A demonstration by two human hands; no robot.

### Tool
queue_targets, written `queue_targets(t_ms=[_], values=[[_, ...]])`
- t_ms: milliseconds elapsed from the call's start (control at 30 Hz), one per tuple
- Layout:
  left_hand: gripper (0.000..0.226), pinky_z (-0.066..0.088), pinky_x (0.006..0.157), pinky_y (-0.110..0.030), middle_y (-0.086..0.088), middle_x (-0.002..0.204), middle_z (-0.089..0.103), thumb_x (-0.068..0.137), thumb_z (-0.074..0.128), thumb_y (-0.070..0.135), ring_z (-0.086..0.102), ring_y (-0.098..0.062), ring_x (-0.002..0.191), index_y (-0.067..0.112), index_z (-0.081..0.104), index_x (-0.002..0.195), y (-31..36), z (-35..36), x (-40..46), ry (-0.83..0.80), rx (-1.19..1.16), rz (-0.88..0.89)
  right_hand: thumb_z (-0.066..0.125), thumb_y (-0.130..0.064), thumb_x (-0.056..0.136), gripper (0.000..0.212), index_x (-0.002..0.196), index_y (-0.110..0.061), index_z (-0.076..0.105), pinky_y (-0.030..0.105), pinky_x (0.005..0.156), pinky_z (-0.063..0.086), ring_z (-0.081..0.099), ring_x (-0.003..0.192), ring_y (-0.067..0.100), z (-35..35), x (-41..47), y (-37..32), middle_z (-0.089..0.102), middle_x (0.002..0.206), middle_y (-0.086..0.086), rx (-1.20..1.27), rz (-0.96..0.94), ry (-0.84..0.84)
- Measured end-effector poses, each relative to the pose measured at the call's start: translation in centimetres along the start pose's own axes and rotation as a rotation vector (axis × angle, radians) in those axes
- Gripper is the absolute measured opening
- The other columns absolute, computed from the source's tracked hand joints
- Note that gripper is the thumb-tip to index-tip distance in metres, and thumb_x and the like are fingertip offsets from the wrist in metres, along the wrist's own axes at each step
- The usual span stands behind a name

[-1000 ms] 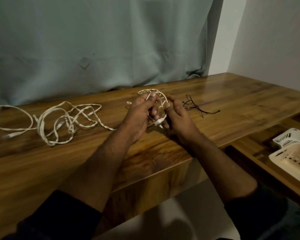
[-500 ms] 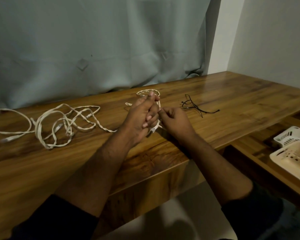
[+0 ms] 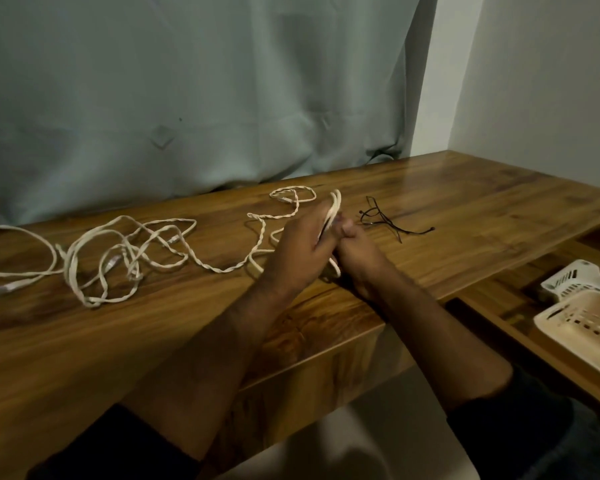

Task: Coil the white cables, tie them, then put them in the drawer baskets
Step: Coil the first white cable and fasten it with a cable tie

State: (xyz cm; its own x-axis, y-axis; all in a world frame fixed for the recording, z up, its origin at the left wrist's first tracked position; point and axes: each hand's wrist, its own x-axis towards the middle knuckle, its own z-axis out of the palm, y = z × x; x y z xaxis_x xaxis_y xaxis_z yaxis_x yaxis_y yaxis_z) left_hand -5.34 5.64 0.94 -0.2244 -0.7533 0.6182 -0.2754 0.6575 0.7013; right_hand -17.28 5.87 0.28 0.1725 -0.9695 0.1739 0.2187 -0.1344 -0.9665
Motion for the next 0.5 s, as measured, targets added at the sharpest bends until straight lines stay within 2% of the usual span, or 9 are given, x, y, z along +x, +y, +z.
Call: queue_targets(t_ms=[67, 133, 167, 200, 267, 300, 333, 400, 500], values=[[0.043, 0.058, 0.09, -0.053, -0.014, 0.102, 0.075, 0.102, 0.055, 0.047, 0.073, -0.031, 0.1, 0.011, 0.062, 0.123, 0.7, 0.1, 0.1, 0.148, -0.187, -0.144, 0.052, -0.023, 0.106, 0.023, 0.111, -0.012, 0.071, 0.041, 0.078, 0.056, 0.071, 0.082, 0.026, 0.0, -0.1, -0.1, 0.076, 0.093, 0.015, 0.001, 0.022, -0.037], [0.031, 0.062, 0.066, -0.044, -0.008, 0.072, 0.068, 0.106, 0.05, 0.041, 0.071, -0.027, 0.07, 0.012, 0.06, 0.109, 1.2, -0.7, 0.8, 0.289, -0.517, -0.323, 0.051, -0.031, 0.107, 0.03, 0.107, -0.012, 0.074, 0.041, 0.081, 0.054, 0.067, 0.077, 0.022, 0.0, -0.3, 0.0, 0.072, 0.086, 0.011, 0.05, 0.014, -0.103], [0.027, 0.059, 0.057, -0.038, -0.003, 0.058, 0.058, 0.108, 0.048, 0.036, 0.064, -0.022, 0.057, 0.012, 0.057, 0.102, 1.3, -1.4, 1.4, 0.354, -0.685, -0.398, 0.048, -0.034, 0.108, 0.035, 0.107, -0.009, 0.073, 0.045, 0.089, 0.054, 0.067, 0.083, 0.026, 0.0, -0.5, 0.1, 0.071, 0.092, 0.013, 0.048, 0.001, -0.136], [0.027, 0.057, 0.055, -0.034, 0.0, 0.051, 0.048, 0.109, 0.046, 0.032, 0.057, -0.017, 0.048, 0.012, 0.055, 0.095, 1.3, -2.5, 1.9, 0.397, -0.833, -0.439, 0.047, -0.038, 0.108, 0.04, 0.108, -0.007, 0.072, 0.048, 0.097, 0.051, 0.067, 0.094, 0.029, 0.1, -0.5, 0.5, 0.071, 0.101, 0.015, -0.031, -0.029, -0.153], [0.031, 0.056, 0.058, -0.031, 0.005, 0.045, 0.036, 0.11, 0.042, 0.027, 0.041, -0.011, 0.037, 0.012, 0.052, 0.085, 0.9, -4.1, 2.5, 0.431, -1.069, -0.428, 0.054, -0.047, 0.101, 0.04, 0.114, -0.013, 0.071, 0.042, 0.108, 0.047, 0.061, 0.115, 0.022, 0.3, -0.3, 1.4, 0.064, 0.116, 0.007, -0.482, -0.193, -0.213], [0.033, 0.054, 0.056, -0.028, 0.006, 0.043, 0.033, 0.11, 0.04, 0.027, 0.034, -0.008, 0.034, 0.012, 0.05, 0.082, 0.8, -4.4, 2.5, 0.416, -1.153, -0.415, 0.057, -0.048, 0.098, 0.038, 0.118, -0.018, 0.071, 0.038, 0.108, 0.045, 0.056, 0.119, 0.018, 0.5, -0.2, 1.6, 0.06, 0.119, 0.002, -0.722, -0.3, -0.26], [0.035, 0.05, 0.052, -0.026, 0.008, 0.041, 0.031, 0.111, 0.039, 0.027, 0.029, -0.007, 0.032, 0.012, 0.05, 0.081, 0.8, -4.4, 2.5, 0.384, -1.209, -0.419, 0.06, -0.044, 0.098, 0.036, 0.119, -0.018, 0.07, 0.037, 0.106, 0.045, 0.054, 0.118, 0.017, 0.6, -0.1, 1.9, 0.059, 0.118, 0.002, -0.861, -0.39, -0.289], [0.038, 0.041, 0.045, -0.023, 0.009, 0.04, 0.03, 0.111, 0.037, 0.028, 0.025, -0.006, 0.029, 0.012, 0.05, 0.08, 0.7, -4.5, 2.5, 0.322, -1.267, -0.439, 0.064, -0.031, 0.098, 0.025, 0.112, -0.011, 0.072, 0.04, 0.1, 0.048, 0.059, 0.111, 0.019, 0.7, 0.1, 2.1, 0.062, 0.112, 0.007, -0.851, -0.457, -0.296], [0.039, 0.029, 0.037, -0.021, 0.008, 0.04, 0.031, 0.111, 0.036, 0.03, 0.024, -0.007, 0.027, 0.011, 0.05, 0.079, 0.6, -5.5, 2.8, 0.292, -1.327, -0.416, 0.063, -0.021, 0.101, 0.012, 0.096, -0.012, 0.071, 0.036, 0.082, 0.05, 0.064, 0.09, 0.015, 0.6, -0.5, 1.7, 0.068, 0.096, 0.002, -0.531, -0.289, -0.29]])
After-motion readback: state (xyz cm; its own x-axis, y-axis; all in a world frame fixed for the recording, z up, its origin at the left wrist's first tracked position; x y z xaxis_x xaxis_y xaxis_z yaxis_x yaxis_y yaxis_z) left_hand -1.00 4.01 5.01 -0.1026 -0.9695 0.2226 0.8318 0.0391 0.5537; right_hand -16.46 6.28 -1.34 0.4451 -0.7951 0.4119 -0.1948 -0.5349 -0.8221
